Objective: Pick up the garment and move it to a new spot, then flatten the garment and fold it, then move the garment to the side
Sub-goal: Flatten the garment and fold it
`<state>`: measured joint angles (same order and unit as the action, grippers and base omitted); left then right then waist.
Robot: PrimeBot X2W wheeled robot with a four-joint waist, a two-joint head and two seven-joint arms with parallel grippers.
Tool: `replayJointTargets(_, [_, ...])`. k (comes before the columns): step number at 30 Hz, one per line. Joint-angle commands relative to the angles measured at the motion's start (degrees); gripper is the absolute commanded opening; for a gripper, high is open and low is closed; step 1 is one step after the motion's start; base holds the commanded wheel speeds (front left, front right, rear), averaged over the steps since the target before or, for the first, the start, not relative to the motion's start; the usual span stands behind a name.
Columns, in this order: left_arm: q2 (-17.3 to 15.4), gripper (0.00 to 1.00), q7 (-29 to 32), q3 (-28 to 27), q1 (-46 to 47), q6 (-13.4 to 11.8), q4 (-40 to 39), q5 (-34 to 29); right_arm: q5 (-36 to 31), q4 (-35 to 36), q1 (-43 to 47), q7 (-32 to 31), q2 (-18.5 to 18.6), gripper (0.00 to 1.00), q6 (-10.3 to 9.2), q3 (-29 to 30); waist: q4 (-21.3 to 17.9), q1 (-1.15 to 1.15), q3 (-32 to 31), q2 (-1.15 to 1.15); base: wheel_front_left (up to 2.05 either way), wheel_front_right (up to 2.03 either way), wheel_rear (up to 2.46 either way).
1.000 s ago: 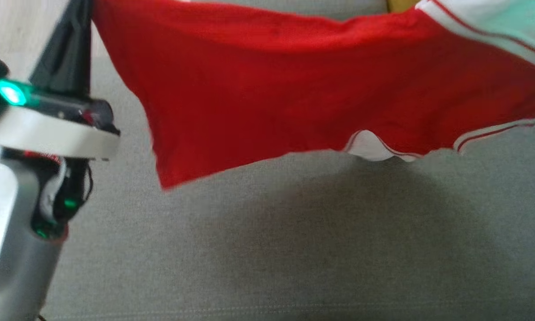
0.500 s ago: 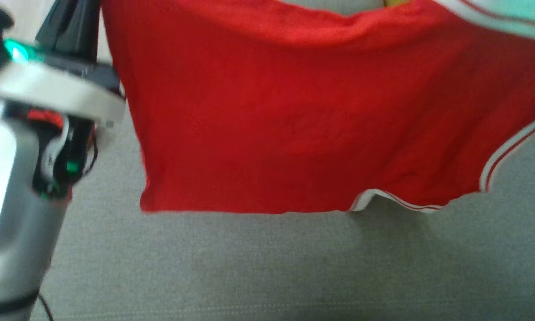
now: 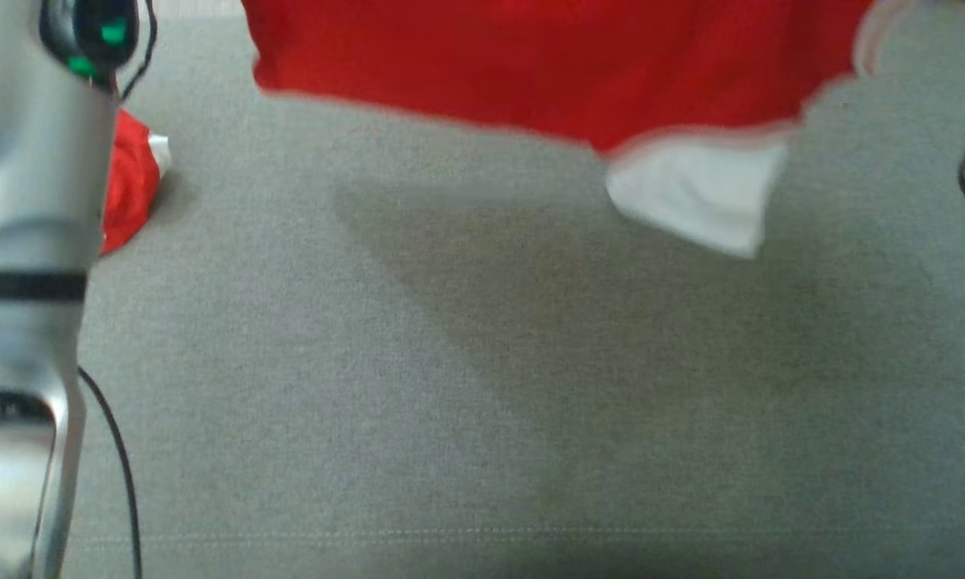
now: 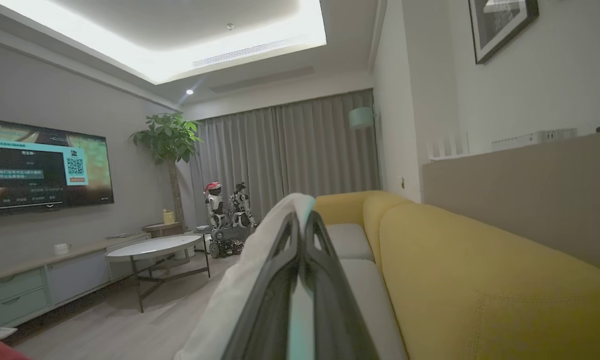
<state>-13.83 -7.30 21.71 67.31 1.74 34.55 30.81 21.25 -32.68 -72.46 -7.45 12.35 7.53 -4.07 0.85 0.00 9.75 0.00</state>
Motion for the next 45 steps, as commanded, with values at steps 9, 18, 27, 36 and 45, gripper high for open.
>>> replayJointTargets(9, [2.7,0.0,-6.5,-2.4,15.7,2.2,18.1,0.2,-0.5,-20.6,-17.6,10.5,-5.8,0.0,-0.04,-1.8,-0.5,0.0,6.2,0.0,0.0,0.0,0.0])
replayJointTargets(18, [4.2,0.0,-7.6,-2.8,10.7,4.5,29.9,1.8,1.9,-32.6,-14.9,11.2,-7.2,0.0,-0.04,-6.9,-1.6,0.0,12.0,0.0,0.0,0.0,0.0])
replayJointTargets(27, [4.3,0.0,-7.7,-1.1,1.0,5.5,33.8,1.0,8.3,-34.7,-3.7,12.4,-7.2,0.0,-0.04,-10.3,-2.1,0.0,11.9,0.0,0.0,0.0,0.0])
replayJointTargets(36, [5.1,0.0,-7.7,-3.7,-12.8,5.7,27.7,2.3,17.6,-27.0,13.8,14.8,-4.8,0.0,-0.04,-16.4,-0.5,0.0,7.7,0.0,0.0,0.0,0.0])
replayJointTargets(45, [5.0,0.0,-7.7,-6.4,-34.6,5.5,11.9,0.3,24.4,-11.9,37.4,19.1,-0.6,0.0,-0.04,-19.5,0.3,0.0,-1.1,0.0,0.0,0.0,0.0])
